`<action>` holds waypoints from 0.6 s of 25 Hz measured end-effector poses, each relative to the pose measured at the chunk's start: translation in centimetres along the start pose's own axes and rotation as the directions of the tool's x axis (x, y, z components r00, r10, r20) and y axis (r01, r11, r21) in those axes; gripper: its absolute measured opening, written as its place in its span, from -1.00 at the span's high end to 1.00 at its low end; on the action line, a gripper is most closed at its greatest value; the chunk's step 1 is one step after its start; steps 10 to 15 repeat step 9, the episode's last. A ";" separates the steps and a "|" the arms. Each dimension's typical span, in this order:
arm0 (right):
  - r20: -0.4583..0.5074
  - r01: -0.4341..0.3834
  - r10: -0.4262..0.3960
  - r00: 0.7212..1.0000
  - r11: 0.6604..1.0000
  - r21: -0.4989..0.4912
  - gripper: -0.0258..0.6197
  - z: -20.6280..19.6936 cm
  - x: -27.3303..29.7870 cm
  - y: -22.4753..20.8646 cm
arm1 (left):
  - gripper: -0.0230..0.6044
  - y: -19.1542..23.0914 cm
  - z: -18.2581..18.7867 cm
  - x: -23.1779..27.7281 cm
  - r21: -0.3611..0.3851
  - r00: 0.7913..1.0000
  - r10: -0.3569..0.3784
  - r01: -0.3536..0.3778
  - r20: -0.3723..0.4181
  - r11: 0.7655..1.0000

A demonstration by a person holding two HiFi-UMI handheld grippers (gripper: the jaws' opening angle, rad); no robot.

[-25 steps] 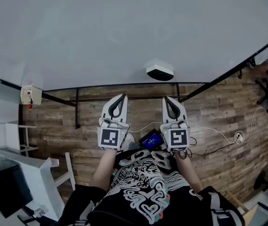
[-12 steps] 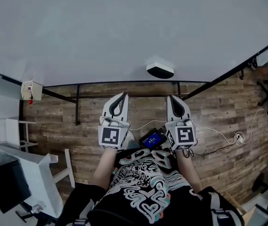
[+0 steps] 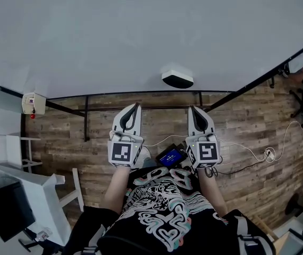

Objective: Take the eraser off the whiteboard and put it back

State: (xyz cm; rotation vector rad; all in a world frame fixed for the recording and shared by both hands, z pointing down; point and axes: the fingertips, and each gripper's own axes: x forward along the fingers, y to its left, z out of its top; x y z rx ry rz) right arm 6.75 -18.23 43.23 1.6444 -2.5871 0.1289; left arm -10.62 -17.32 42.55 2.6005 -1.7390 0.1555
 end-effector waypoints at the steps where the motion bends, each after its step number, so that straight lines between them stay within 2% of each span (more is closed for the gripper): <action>1: 0.002 0.004 -0.004 1.000 1.000 0.002 0.86 0.0 0.0 -0.1 | 0.86 0.0 0.0 0.0 0.000 1.000 0.001 -0.001 0.002 1.000; 15: 0.003 0.007 -0.007 1.000 1.000 0.013 0.86 -0.3 0.1 -0.5 | 0.86 0.5 -0.4 0.1 -0.010 1.000 0.016 -0.016 -0.005 1.000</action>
